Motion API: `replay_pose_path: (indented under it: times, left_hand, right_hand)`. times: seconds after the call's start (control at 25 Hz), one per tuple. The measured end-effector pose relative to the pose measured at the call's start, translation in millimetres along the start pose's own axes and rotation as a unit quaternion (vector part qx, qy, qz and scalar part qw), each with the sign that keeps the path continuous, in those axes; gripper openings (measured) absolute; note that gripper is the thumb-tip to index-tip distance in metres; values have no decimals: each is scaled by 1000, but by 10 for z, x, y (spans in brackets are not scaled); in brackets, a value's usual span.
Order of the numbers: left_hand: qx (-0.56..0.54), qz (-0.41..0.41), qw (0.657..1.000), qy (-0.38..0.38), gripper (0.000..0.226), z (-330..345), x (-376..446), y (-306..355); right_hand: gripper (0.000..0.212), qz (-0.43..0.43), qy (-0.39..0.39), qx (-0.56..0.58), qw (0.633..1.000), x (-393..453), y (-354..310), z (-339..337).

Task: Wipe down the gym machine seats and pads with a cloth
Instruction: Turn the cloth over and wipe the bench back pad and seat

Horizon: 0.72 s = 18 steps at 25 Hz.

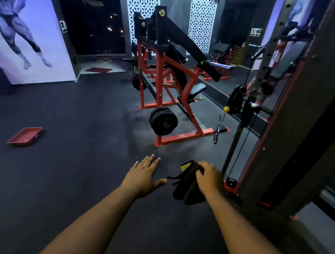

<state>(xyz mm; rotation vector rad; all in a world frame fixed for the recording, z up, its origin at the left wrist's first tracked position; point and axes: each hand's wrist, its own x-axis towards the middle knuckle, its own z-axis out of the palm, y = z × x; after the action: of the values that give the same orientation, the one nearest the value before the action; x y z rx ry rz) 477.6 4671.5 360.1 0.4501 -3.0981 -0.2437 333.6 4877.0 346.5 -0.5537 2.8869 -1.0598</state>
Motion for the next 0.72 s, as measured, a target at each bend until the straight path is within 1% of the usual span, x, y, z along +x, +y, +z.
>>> replay_pose_path:
  times: [0.12,0.28,0.36,0.44,0.6,0.72]
  left_hand:
    - [-10,11,1000,2,89,37,944,-344]
    - [-11,45,999,-6,90,82,2149,-813]
    - [-11,65,998,-13,90,22,2817,-1025]
    - [-9,87,996,-15,90,-102,3524,-1183]
    - [-3,125,992,-27,90,-209,4745,-1241]
    - [4,144,989,-29,91,-198,5818,-1150]
  right_hand:
    - [26,9,16,-15,1000,884,-102,276]
    - [24,49,40,-39,997,1912,-222,636]
    - [23,67,41,-63,995,2456,-302,763]
    - [21,76,60,-72,993,3044,-387,815]
    - [21,99,91,-71,988,4067,-386,866]
    - [22,115,107,-71,985,4986,-184,941]
